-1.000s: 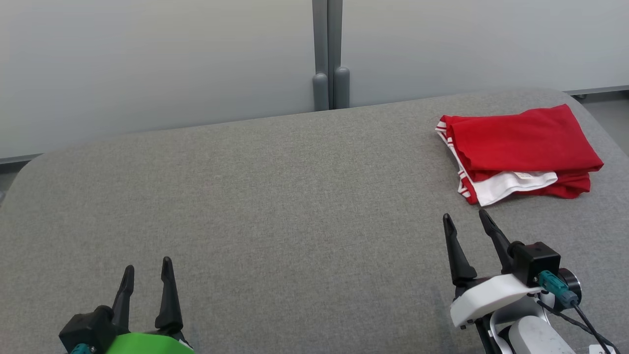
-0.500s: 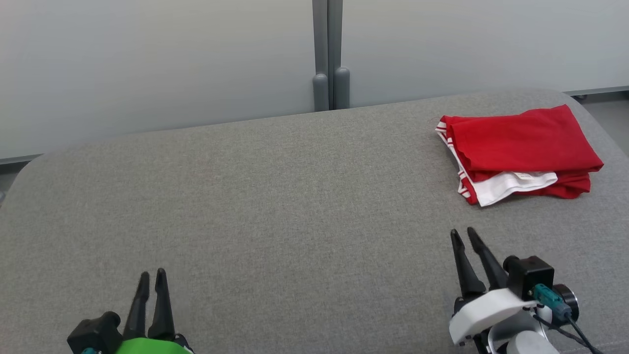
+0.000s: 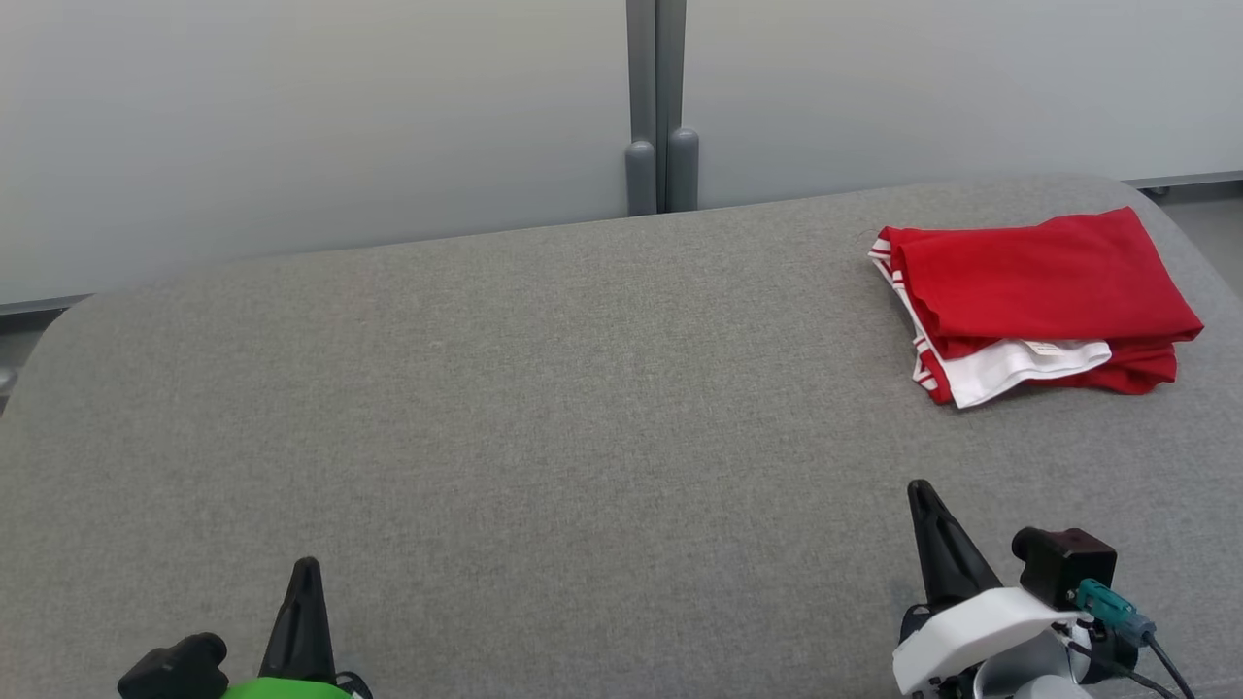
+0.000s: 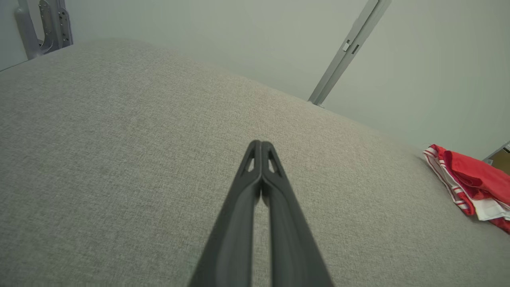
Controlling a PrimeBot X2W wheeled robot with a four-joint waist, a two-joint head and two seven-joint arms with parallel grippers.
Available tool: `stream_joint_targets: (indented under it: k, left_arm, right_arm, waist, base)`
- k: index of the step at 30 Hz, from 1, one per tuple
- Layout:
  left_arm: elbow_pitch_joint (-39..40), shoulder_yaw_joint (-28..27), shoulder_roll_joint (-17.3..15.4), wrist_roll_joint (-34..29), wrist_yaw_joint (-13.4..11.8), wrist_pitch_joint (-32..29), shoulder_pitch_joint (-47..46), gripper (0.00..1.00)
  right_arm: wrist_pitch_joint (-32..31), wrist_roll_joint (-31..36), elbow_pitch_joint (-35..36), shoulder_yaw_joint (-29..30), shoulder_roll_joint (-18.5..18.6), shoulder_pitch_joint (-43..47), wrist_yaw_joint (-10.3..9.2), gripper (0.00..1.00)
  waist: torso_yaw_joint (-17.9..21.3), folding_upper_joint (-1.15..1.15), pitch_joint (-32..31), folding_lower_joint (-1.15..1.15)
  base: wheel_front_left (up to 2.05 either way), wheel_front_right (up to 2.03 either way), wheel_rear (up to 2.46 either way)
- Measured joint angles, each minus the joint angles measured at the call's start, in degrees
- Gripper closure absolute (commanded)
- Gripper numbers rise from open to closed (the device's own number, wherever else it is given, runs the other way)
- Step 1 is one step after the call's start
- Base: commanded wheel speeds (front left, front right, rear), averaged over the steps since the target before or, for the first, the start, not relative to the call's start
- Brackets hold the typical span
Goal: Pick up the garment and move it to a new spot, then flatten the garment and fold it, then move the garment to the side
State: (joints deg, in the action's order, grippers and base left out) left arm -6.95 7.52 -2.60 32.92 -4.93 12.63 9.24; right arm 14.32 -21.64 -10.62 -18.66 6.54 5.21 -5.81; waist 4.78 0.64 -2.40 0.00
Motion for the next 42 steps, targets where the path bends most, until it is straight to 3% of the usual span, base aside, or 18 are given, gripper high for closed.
stream_joint_targets:
  k: [21, 42]
  left_arm:
    - [-1.42, -2.24, -0.01, 13.92, 2.56, -4.2, -1.78, 1.0]
    - [-3.44, -4.78, -0.09, 28.29, 5.28, -8.56, -4.76, 1.0]
  right_arm:
    - [-3.97, -18.12, 0.37, 5.49, -0.86, -0.33, 1.78, 1.0]
    - [-8.12, -35.76, -0.16, 10.39, -0.75, -2.58, 4.79, 1.0]
  waist:
    - [-1.17, 0.0, 0.65, 0.0]
    - [-2.31, 0.0, 1.26, 0.0]
  base:
    - [0.0, 0.0, 0.0]
    - [0.0, 0.0, 0.0]
